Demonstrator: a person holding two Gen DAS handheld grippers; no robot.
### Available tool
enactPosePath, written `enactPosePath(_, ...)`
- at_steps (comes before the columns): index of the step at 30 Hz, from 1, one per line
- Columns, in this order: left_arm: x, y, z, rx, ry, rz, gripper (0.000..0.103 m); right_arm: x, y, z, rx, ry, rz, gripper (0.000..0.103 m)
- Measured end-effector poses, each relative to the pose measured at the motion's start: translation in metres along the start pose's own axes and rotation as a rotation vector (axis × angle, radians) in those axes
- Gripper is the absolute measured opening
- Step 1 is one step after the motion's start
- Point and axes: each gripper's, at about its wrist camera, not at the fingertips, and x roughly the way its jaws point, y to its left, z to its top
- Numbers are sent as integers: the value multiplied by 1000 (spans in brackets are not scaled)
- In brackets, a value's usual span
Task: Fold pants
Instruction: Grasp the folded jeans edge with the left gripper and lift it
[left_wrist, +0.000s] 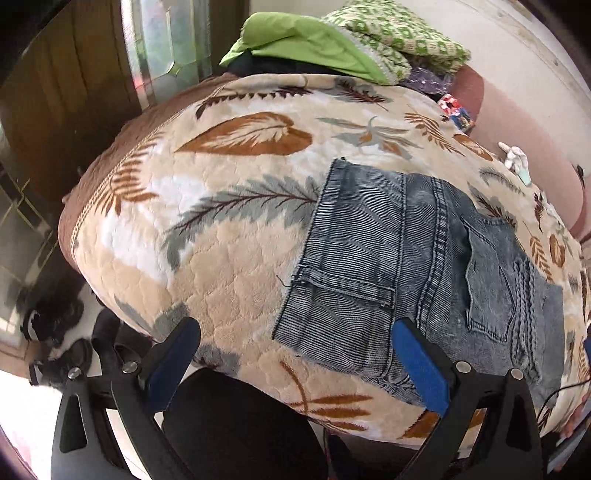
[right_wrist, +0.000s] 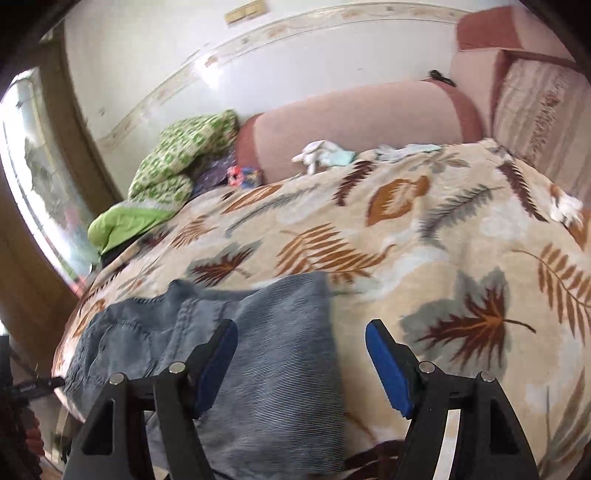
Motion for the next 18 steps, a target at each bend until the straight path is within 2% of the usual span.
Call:
enactPosePath(3, 8, 1, 2, -45, 25, -26, 103, 4, -20, 3, 72, 6, -12, 75)
enactPosePath(5, 21, 0, 0, -68, 81, -35, 103, 3, -25, 6, 92, 0, 7, 75)
enactPosePath(8, 28, 7, -6, -138, 127, -81, 103, -3, -19, 4, 59, -29, 9, 75)
enactPosePath(11, 31, 11, -7, -185, 136, -125, 103, -4, -10, 1, 11, -40, 3, 75)
enactPosePath(15, 42, 3, -7, -194, 161, -165, 103, 2, -2, -2, -6, -26, 23, 75)
enactPosePath(17, 47, 2, -7, -214, 156, -209, 92, 1, 1, -4, -19, -31, 18, 75)
enactPosePath(18, 47, 0, -6, -221, 154, -212, 92, 1, 1, -5, -25, -34, 14, 75)
